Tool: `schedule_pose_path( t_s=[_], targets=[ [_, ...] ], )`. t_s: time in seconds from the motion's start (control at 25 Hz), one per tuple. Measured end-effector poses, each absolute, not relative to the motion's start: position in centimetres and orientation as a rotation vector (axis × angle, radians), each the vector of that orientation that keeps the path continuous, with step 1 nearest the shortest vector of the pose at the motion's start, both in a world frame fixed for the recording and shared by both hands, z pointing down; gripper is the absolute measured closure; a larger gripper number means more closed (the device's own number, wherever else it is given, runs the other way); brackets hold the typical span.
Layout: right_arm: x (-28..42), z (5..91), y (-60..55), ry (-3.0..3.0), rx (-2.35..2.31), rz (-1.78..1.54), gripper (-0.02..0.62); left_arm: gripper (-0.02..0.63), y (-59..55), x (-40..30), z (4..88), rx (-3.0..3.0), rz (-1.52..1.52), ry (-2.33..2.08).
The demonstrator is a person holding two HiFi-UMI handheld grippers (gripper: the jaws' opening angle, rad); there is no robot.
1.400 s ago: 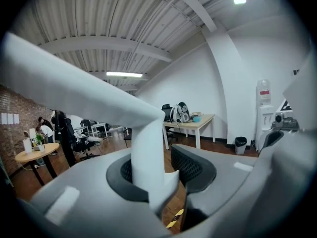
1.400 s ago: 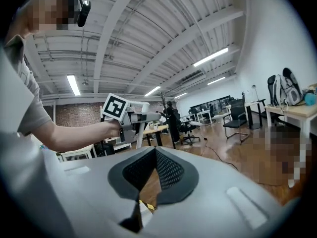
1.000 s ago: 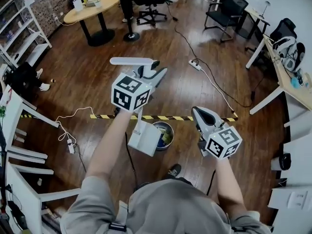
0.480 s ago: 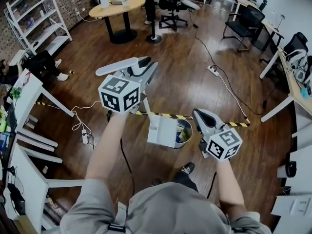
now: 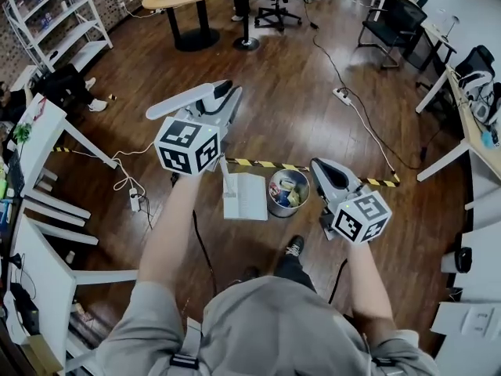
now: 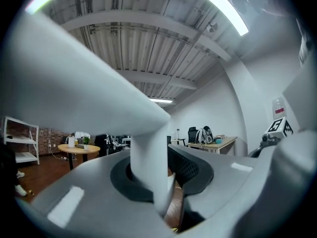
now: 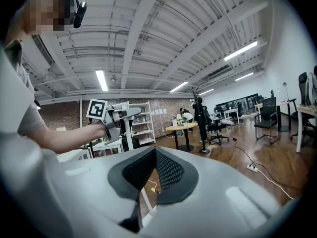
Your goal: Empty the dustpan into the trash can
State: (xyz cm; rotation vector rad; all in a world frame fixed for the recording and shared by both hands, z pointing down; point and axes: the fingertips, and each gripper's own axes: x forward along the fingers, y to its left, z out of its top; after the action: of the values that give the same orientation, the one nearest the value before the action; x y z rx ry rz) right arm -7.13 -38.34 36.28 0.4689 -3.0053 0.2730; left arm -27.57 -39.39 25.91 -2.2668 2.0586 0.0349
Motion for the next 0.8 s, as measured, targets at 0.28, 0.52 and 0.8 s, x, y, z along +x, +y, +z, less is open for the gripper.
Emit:
schedule_pose_path(
  t_s=[0.28,0.52,0.8],
  targets=[
    [-8.8,39.0,-37.2,-2.954,0.348,0.313,0.595,0.525,-38.1,-29.3,35.8,-2.219,-0.033,2.202],
    [-10.4,41.9,-37.6,-2.897,0.280,0.343,0.595,0.525,-36.9,-29.3,44.2,-2.204,-0.090,2.268],
    [-12.8,45.5,-39.1,-2.858,0.228,0.396,0.595,0.525,-37.0,-30.8,49.2,-2.156,-0.041,2.328]
  ],
)
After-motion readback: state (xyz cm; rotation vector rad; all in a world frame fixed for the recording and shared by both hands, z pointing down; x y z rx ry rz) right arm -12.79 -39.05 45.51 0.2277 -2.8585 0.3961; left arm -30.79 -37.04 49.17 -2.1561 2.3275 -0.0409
